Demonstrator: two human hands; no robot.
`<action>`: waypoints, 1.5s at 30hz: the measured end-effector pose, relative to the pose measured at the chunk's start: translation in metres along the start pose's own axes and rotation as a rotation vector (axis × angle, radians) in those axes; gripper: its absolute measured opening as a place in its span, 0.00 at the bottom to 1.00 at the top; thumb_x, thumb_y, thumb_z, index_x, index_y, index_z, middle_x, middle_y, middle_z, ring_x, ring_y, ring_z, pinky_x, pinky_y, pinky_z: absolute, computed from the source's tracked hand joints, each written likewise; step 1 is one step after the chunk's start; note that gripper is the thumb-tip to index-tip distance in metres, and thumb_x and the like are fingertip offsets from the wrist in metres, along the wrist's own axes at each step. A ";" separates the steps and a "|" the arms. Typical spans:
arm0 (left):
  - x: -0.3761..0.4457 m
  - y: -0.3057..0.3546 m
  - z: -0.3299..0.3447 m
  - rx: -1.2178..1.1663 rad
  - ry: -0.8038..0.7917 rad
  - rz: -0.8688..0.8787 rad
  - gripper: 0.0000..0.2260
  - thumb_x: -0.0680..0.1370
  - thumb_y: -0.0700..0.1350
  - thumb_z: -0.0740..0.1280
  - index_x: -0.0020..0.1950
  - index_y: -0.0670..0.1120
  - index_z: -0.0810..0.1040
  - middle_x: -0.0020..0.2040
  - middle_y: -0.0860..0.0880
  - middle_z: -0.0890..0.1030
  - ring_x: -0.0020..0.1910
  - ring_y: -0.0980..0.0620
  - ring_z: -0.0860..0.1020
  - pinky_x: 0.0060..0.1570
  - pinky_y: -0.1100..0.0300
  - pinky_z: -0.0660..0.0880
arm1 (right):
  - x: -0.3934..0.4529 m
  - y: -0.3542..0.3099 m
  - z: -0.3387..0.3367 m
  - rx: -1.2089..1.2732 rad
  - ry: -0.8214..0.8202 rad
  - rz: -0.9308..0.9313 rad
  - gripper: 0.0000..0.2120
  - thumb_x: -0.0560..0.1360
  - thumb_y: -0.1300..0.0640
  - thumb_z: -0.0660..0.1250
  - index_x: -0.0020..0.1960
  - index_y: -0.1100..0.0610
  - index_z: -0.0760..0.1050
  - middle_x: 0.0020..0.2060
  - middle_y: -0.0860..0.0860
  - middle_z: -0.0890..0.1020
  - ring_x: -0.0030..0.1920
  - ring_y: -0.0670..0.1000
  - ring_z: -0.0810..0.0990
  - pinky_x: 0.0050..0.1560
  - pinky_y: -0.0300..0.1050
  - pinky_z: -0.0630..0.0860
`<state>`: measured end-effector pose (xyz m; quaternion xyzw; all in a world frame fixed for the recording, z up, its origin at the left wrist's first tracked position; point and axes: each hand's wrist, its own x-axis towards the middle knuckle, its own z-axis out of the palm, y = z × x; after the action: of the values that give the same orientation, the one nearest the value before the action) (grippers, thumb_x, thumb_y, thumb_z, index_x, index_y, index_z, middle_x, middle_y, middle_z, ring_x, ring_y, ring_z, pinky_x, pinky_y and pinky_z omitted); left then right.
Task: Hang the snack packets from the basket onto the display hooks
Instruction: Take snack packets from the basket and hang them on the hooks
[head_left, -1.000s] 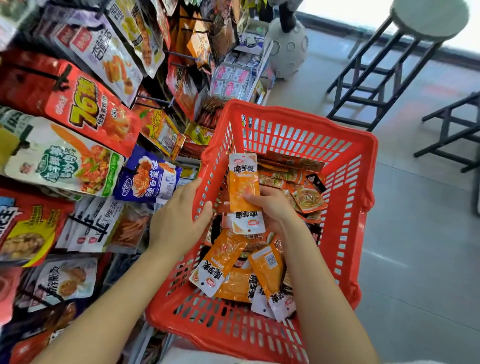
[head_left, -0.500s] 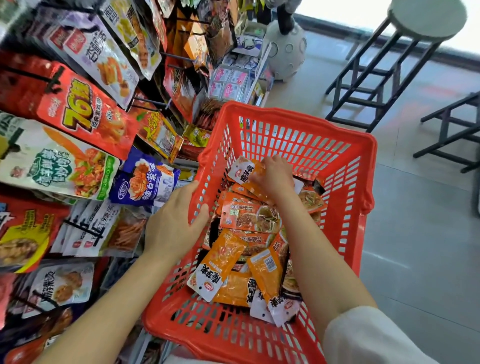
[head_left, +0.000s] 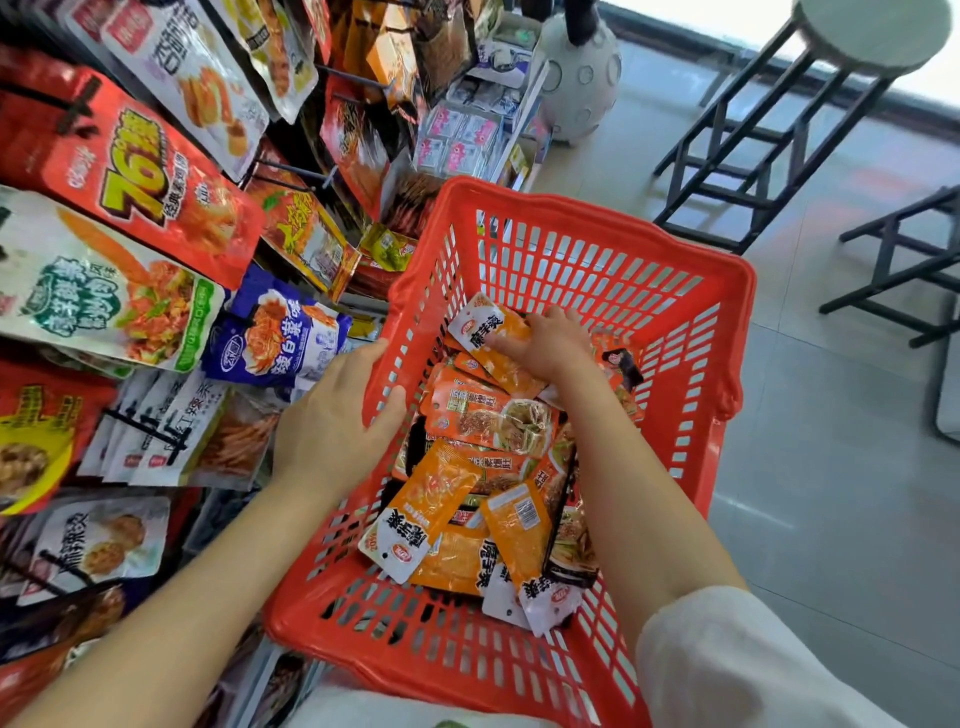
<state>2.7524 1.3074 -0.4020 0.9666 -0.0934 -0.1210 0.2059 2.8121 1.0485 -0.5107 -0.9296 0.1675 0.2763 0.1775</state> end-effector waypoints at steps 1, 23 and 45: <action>0.000 0.000 0.000 -0.001 0.002 -0.004 0.22 0.83 0.55 0.61 0.76 0.49 0.68 0.73 0.48 0.73 0.67 0.44 0.76 0.56 0.46 0.76 | -0.002 0.000 0.002 0.018 -0.004 0.007 0.47 0.71 0.21 0.54 0.76 0.55 0.68 0.76 0.59 0.65 0.76 0.63 0.60 0.75 0.60 0.60; -0.001 0.006 -0.007 0.006 -0.016 -0.033 0.23 0.84 0.53 0.60 0.78 0.51 0.64 0.73 0.49 0.72 0.66 0.45 0.76 0.54 0.49 0.74 | -0.068 -0.018 0.003 0.312 -0.016 -0.114 0.40 0.66 0.47 0.81 0.72 0.55 0.67 0.67 0.54 0.77 0.62 0.59 0.78 0.58 0.57 0.78; -0.031 0.068 -0.017 -1.128 -0.401 -0.253 0.36 0.62 0.75 0.73 0.65 0.61 0.75 0.64 0.55 0.80 0.64 0.53 0.79 0.68 0.49 0.73 | -0.178 -0.030 -0.047 1.647 0.033 -0.290 0.30 0.71 0.53 0.75 0.70 0.57 0.70 0.55 0.54 0.85 0.51 0.53 0.86 0.48 0.48 0.82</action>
<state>2.7189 1.2601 -0.3525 0.6707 0.0638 -0.3547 0.6483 2.7046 1.0932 -0.3648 -0.5188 0.1972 0.0261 0.8314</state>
